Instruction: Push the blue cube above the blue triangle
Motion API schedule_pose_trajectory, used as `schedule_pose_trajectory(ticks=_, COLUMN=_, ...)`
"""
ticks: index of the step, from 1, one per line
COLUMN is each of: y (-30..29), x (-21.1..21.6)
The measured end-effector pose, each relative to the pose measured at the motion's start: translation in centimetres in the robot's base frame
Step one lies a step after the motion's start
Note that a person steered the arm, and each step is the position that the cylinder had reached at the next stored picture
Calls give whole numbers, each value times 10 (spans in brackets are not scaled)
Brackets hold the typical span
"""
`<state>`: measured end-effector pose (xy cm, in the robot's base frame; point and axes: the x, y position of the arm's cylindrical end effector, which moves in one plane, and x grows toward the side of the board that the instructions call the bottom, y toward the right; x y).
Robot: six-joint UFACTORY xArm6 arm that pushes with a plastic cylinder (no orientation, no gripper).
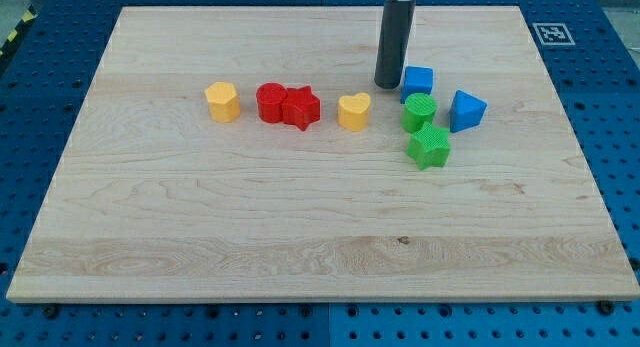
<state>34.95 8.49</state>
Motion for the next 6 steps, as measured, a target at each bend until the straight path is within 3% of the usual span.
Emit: schedule_pose_trajectory(ticks=6, y=6, x=23)
